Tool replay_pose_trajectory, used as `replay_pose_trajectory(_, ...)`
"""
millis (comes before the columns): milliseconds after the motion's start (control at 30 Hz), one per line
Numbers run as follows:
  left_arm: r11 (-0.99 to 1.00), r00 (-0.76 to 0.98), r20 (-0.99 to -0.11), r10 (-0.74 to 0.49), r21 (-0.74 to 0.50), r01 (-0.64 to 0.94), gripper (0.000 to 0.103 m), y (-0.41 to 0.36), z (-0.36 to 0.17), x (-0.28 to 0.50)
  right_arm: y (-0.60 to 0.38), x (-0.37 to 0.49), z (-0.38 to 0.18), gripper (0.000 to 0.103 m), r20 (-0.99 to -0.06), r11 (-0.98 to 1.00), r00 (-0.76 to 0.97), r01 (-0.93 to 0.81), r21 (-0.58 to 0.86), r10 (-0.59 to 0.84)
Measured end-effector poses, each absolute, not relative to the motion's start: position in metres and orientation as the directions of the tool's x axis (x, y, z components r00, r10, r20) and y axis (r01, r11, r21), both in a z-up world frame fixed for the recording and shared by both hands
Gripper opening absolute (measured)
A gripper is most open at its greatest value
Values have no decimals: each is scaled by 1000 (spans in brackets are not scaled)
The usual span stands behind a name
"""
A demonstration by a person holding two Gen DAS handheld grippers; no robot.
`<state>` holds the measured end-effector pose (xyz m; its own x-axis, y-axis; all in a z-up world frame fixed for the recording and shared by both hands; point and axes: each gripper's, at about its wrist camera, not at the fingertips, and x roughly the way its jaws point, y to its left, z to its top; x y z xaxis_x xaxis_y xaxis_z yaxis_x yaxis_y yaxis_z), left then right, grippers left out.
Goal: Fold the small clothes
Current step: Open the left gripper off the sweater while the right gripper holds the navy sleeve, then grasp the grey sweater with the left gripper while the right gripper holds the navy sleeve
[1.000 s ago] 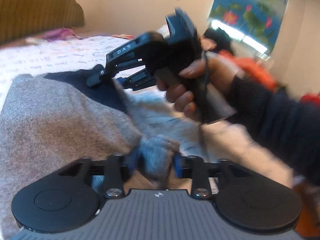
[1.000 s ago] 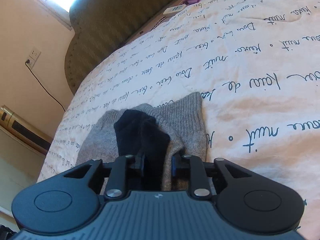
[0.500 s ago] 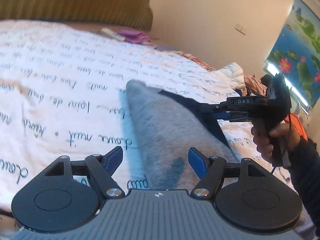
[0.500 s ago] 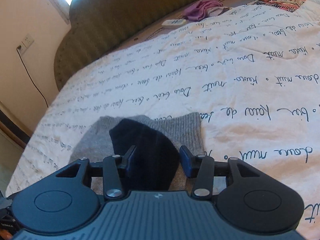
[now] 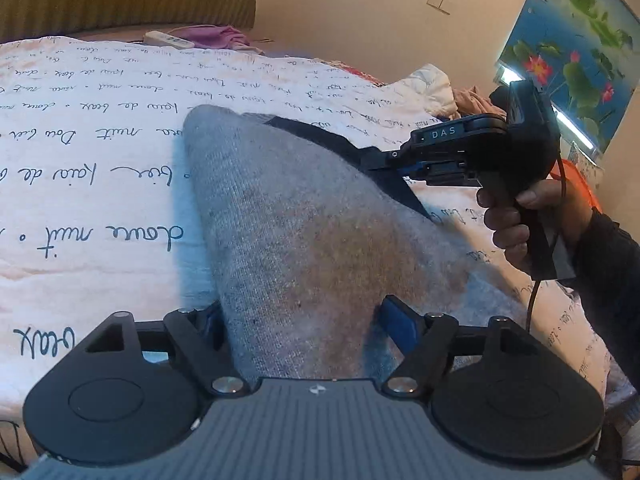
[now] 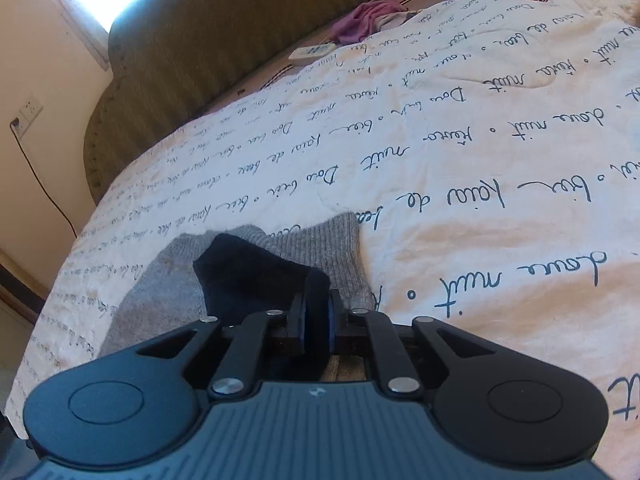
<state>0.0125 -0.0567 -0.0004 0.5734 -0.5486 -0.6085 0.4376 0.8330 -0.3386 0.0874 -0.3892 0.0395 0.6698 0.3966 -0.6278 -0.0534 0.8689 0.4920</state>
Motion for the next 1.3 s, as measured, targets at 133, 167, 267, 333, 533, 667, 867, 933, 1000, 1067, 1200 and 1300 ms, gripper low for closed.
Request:
replay_pose_trajectory(133,816,608,-548,-574,-443,371,79,-21,17,17,-388,55,62,59,-574,858,718,-63,509,393)
replay_pose_trajectory(167,813,608,-547,-575,-467,349,80,-15,18,22,-385,46,66,60,-558,855,721,-92,511,411)
replay_pose_trajectory(267,776,574,-555,-601,-578,253,80,0,17,45,-376,31,67,61,-570,853,696,-119,509,437)
replay_pose_trajectory(333,738,546,-550,-632,-642,208,79,2,12,59,-370,28,60,60,-583,834,657,-130,536,478)
replay_pose_trajectory(533,722,508,-570,-646,-673,163,79,-11,0,77,-367,26,42,59,-634,841,622,-73,537,459)
replay_pose_trajectory(667,723,500,-572,-650,-668,175,79,-21,0,79,-371,21,37,7,-628,823,609,-74,564,485)
replay_pose_trajectory(867,732,489,-582,-649,-653,195,79,-32,1,76,-380,10,41,4,-643,860,640,-58,507,422)
replay_pose_trajectory(933,754,486,-604,-632,-624,205,80,-38,-6,76,-386,12,25,4,-652,848,627,-26,529,426)
replay_pose_trajectory(1000,767,499,-602,-623,-595,241,80,-41,-5,73,-387,10,23,6,-622,820,641,-21,571,450)
replay_pose_trajectory(1067,761,491,-602,-630,-603,238,79,-36,-2,76,-390,6,30,13,-595,789,647,-17,614,477)
replay_pose_trajectory(1200,746,525,-585,-618,-647,158,79,-14,5,100,-405,2,47,65,-524,753,690,-47,657,500)
replay_pose_trajectory(1300,695,493,-568,-660,-710,114,79,-9,1,126,-418,23,47,76,-513,743,703,-32,669,492)
